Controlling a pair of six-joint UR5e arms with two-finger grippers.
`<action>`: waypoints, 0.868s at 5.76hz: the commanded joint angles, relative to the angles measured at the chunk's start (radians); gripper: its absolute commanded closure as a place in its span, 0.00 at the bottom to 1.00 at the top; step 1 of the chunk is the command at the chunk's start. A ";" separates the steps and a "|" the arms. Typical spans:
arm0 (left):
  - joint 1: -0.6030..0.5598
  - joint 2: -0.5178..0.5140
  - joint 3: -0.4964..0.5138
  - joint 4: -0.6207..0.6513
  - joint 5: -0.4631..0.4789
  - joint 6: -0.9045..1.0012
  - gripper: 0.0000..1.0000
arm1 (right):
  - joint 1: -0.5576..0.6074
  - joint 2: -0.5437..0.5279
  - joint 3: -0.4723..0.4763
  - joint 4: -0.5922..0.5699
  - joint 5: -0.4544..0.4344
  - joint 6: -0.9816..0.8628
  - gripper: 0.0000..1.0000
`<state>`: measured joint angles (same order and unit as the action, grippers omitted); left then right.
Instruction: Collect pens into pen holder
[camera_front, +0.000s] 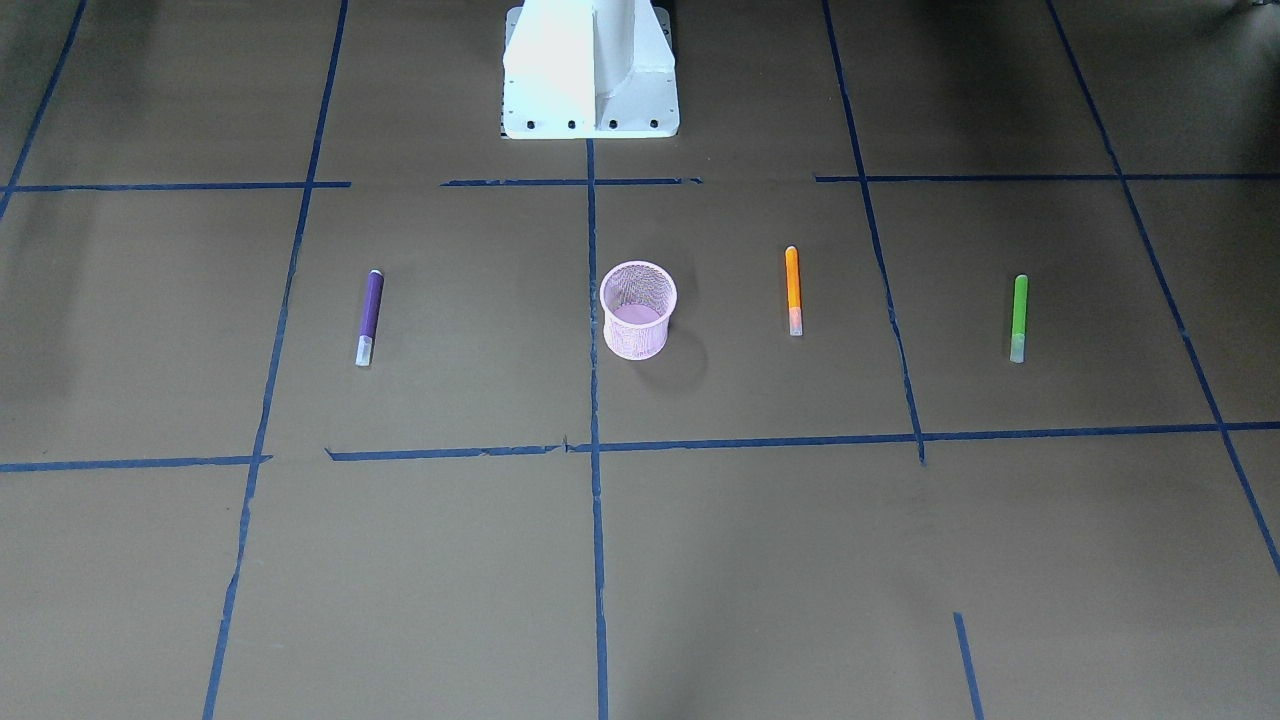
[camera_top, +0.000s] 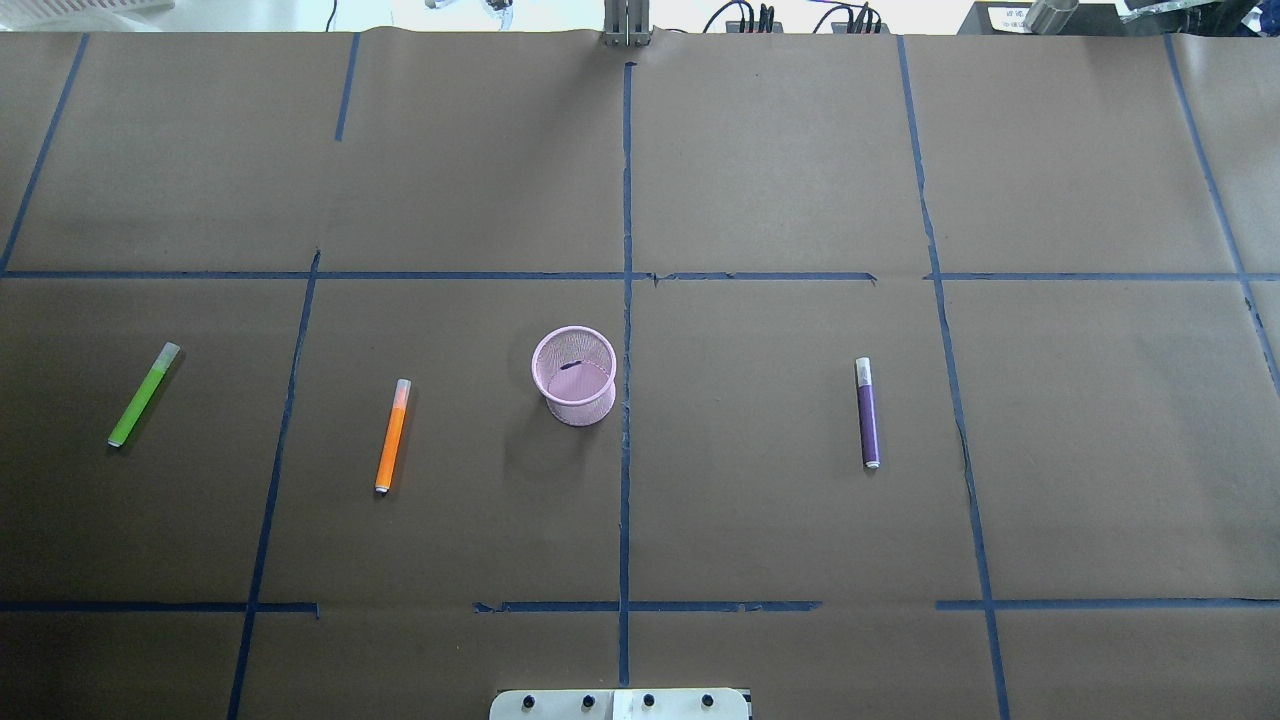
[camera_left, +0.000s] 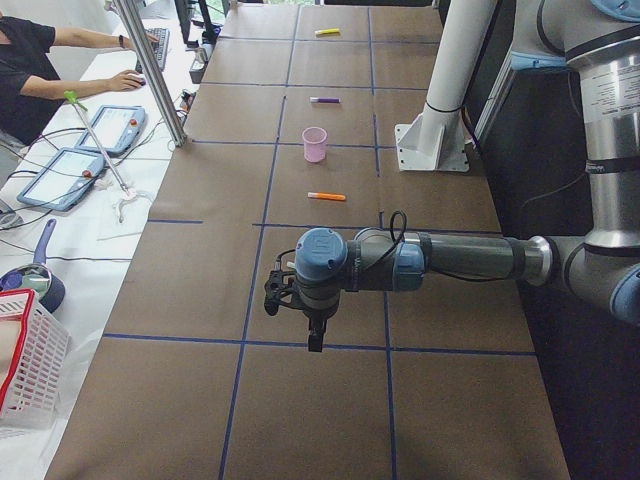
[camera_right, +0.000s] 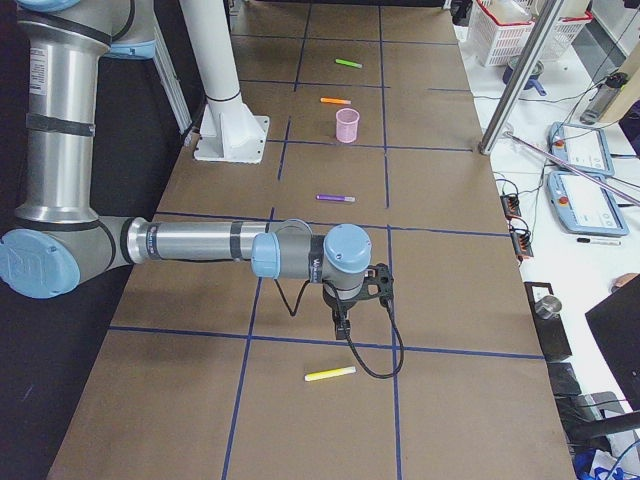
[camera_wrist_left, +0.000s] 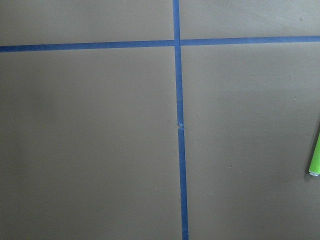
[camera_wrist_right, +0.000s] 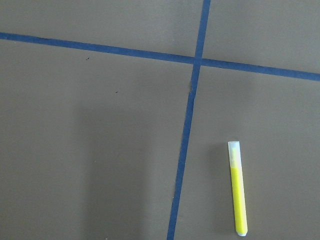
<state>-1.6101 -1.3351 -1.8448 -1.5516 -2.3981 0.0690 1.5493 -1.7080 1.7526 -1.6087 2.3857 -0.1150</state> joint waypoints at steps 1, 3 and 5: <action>0.135 -0.040 0.010 -0.024 0.003 -0.071 0.00 | 0.000 -0.004 0.001 0.001 0.001 -0.002 0.00; 0.338 -0.200 0.021 -0.019 0.010 -0.136 0.00 | 0.000 -0.005 0.004 0.001 0.003 0.000 0.00; 0.551 -0.307 0.100 -0.013 0.124 -0.175 0.00 | 0.000 -0.005 0.004 0.001 0.003 0.000 0.00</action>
<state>-1.1521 -1.5829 -1.7925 -1.5684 -2.3489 -0.0928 1.5493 -1.7133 1.7562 -1.6076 2.3883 -0.1152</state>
